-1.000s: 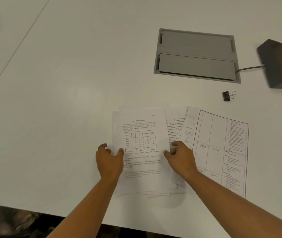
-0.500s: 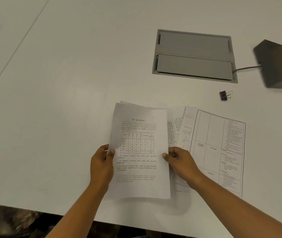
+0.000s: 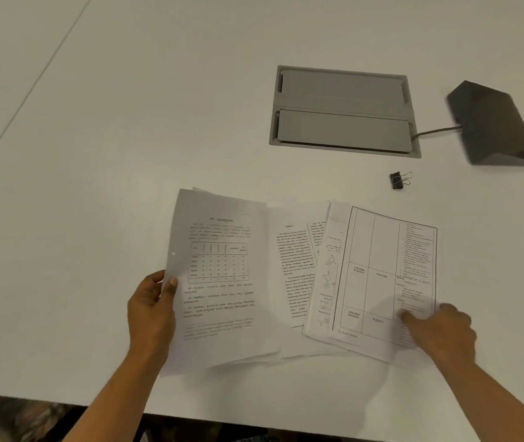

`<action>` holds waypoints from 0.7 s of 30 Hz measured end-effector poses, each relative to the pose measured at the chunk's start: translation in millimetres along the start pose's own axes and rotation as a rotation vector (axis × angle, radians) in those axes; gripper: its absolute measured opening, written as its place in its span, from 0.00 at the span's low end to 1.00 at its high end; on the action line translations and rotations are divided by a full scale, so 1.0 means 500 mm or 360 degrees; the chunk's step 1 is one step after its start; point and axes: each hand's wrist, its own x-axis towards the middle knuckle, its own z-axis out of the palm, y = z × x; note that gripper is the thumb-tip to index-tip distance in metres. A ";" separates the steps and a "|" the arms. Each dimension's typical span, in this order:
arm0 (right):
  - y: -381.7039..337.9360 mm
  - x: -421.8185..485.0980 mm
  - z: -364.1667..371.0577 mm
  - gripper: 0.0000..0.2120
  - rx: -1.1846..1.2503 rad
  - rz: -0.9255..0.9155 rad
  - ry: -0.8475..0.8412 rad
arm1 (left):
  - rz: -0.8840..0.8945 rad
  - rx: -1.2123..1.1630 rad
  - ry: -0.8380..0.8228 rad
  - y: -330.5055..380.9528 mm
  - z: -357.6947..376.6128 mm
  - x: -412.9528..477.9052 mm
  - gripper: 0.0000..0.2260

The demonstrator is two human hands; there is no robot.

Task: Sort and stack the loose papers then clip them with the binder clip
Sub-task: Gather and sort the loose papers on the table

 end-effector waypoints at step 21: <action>0.015 -0.008 -0.048 0.20 0.1094 -0.0129 -0.0332 | -0.0008 -0.0087 -0.0045 0.042 0.004 0.010 0.06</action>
